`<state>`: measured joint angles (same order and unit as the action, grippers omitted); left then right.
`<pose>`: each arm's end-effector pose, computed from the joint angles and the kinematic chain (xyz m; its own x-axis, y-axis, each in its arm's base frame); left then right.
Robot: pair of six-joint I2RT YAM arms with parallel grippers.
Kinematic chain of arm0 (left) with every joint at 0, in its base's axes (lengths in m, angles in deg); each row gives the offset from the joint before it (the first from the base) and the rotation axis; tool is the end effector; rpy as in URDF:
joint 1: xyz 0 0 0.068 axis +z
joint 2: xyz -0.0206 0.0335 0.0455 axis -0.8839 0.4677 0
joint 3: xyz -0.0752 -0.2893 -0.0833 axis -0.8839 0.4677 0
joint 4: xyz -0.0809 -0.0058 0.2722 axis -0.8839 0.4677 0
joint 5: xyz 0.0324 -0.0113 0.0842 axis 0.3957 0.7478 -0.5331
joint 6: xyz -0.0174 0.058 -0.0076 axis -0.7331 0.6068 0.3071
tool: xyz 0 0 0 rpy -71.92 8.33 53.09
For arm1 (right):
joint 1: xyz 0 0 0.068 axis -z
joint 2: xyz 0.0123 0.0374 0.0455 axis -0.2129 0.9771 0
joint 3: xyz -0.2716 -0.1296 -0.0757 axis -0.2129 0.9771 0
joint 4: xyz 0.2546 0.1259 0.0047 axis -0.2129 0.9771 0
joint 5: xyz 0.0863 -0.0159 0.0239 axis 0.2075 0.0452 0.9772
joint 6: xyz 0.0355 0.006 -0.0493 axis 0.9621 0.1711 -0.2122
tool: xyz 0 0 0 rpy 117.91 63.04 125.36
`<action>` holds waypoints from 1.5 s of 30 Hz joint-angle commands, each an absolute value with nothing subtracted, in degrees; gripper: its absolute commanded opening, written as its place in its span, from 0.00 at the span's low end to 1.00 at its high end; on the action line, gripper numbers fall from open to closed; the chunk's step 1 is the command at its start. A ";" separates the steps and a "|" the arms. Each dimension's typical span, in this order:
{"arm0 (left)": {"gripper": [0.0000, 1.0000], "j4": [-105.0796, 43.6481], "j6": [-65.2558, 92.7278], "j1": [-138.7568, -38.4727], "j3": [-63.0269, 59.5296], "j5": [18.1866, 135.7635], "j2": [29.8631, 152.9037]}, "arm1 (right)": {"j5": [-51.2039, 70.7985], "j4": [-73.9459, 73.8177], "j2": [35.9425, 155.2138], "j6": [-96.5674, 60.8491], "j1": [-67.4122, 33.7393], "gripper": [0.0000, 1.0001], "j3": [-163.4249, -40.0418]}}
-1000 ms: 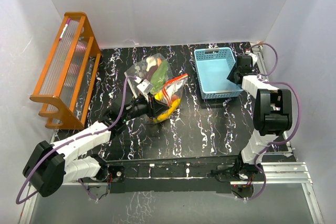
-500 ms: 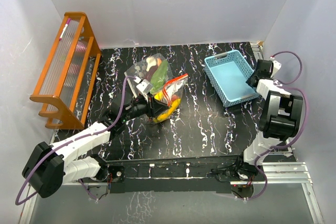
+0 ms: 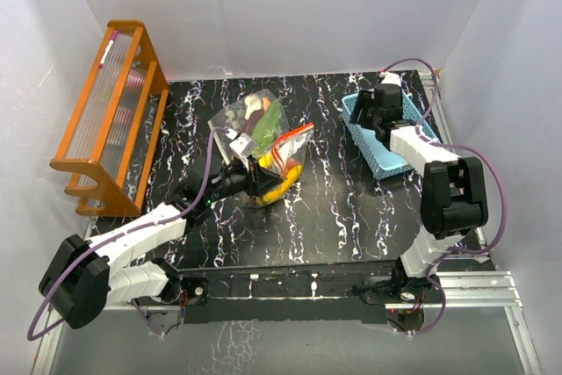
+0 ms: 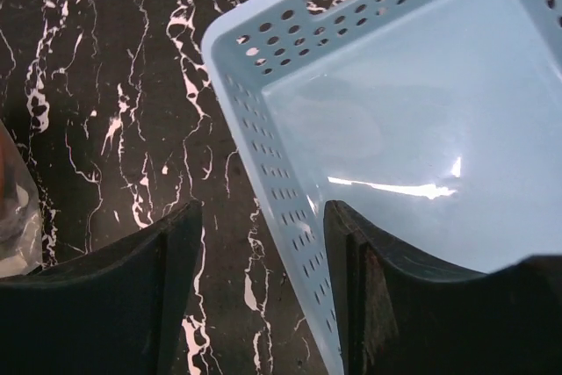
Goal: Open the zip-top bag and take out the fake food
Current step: Adjust the bin at the center of the board.
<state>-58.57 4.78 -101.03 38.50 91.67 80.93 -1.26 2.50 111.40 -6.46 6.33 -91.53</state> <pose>0.1956 -0.1809 0.2850 -0.3482 -0.1339 -0.9278 0.8108 0.4537 -0.3698 0.4136 0.0405 0.2567 -0.5541 0.2558 -0.7922 0.1245 0.9664 0.2250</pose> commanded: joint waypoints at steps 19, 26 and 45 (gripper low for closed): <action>0.00 -58.33 5.68 -101.23 38.69 90.96 77.48 | -9.54 4.77 119.22 -12.80 6.57 0.39 -97.31; 0.00 -58.37 5.72 -101.23 38.61 90.99 77.81 | -9.91 4.87 119.13 -10.46 9.43 0.38 -97.82; 0.00 -59.91 6.96 -104.38 34.93 97.24 86.39 | 7.78 -0.16 96.10 -1.05 0.53 0.64 -88.97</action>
